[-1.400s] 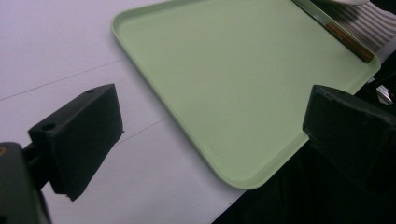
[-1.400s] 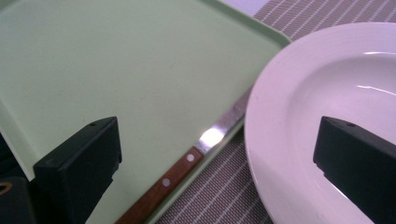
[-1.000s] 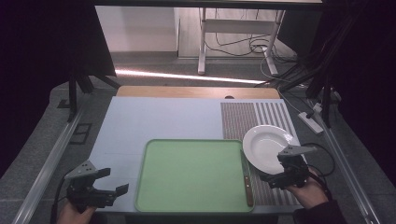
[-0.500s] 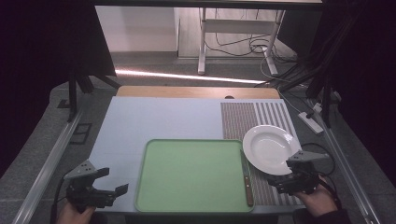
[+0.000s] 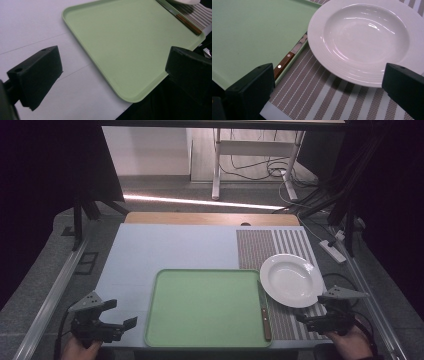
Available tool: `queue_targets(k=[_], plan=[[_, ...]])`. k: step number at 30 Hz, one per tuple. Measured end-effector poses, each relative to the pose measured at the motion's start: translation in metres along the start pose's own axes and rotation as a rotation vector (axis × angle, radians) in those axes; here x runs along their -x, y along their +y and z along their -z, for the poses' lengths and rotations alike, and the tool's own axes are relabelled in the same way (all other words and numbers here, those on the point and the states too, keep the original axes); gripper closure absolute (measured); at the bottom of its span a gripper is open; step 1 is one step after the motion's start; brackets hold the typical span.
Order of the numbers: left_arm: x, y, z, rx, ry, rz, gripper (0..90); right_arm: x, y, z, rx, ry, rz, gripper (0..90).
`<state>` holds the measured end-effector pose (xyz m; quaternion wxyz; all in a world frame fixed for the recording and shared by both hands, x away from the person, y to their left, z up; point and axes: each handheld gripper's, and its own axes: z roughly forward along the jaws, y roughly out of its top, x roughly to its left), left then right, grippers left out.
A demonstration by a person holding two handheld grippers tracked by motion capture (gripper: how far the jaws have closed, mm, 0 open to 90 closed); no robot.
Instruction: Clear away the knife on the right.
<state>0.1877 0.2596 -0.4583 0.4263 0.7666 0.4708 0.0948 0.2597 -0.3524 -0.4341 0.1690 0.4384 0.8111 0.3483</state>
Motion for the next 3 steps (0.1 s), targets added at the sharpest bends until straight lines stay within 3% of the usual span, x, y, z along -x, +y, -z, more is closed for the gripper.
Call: queue_targets(k=[3], plan=[[-0.0001,0.0005,-0.0003,-0.001,-0.001,0.001,0.6,0.0006,-0.0007,0.0008,0.001,0.001,-0.003,0.0]])
